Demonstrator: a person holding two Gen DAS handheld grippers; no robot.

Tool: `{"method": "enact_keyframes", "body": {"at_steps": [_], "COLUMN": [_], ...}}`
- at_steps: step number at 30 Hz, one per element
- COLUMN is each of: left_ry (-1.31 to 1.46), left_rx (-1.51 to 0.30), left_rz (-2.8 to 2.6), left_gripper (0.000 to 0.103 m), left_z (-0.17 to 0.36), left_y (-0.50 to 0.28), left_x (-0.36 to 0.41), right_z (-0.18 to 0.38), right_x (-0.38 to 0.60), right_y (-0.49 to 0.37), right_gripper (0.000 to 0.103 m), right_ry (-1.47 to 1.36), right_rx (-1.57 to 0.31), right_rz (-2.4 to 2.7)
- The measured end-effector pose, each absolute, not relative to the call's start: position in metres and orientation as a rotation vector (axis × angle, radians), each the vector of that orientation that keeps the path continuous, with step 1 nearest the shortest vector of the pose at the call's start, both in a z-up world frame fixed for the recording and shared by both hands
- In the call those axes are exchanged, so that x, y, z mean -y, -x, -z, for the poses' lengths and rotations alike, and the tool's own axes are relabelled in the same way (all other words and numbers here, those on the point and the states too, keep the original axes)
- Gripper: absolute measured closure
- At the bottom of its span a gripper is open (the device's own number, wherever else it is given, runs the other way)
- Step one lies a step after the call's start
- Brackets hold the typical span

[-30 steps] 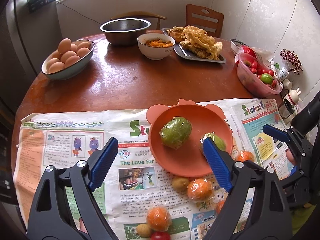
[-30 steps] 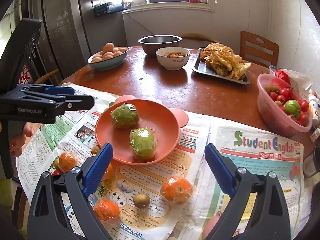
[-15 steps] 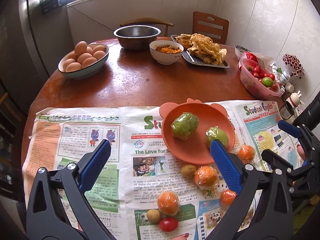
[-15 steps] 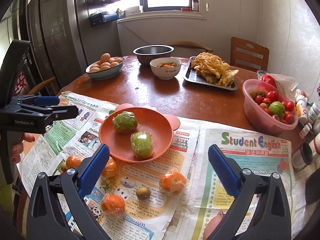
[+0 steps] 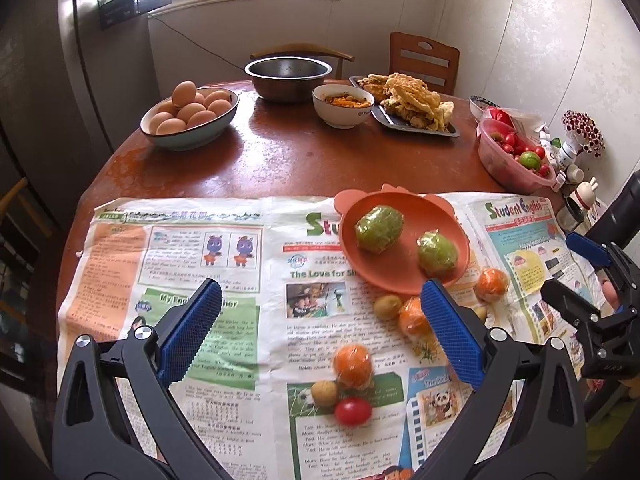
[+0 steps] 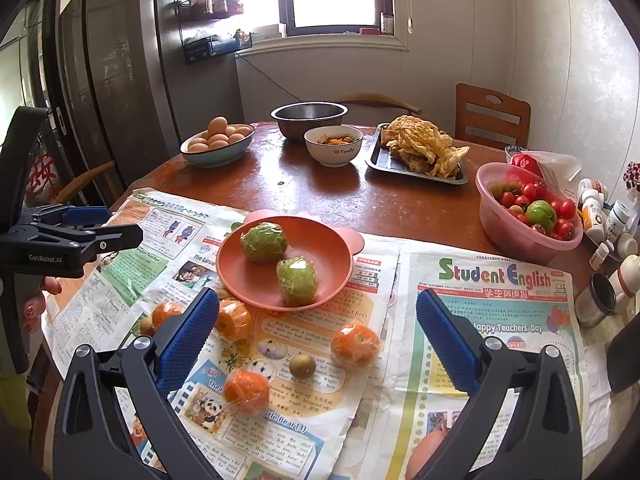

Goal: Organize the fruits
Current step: 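Withdraw both tools from the plate toward the orange wrapped fruits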

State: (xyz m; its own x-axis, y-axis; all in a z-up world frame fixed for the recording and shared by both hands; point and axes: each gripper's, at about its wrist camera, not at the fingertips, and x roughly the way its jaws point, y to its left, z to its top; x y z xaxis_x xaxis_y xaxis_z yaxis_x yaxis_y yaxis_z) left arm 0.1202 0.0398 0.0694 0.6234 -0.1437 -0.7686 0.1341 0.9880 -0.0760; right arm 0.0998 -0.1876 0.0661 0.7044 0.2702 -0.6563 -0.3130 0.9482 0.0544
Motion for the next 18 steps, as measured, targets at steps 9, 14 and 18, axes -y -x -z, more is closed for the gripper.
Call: {"method": "enact_keyframes", "body": {"at_steps": [9,14,18], "left_ry": [-0.005,0.005,-0.005], "left_rx": [-0.905,-0.911,-0.920], "left_rz": [0.175,0.180,0.179], "left_gripper": [0.009,0.009,0.009], "left_z": [-0.057,-0.050,-0.043], "left_y": [-0.102,-0.093,-0.086], "left_x": [-0.039,-0.040,-0.041], "right_z": [-0.059,-0.050,-0.041], "right_x": [0.186,0.184,0.182], "right_y": [-0.081,-0.073,-0.067], "right_gripper": [0.004,0.004,0.004], "right_ry": [0.047,0.039,0.038], "right_rx": [-0.728,-0.742,-0.757], "right_rz": [-0.333,-0.334,-0.335]}}
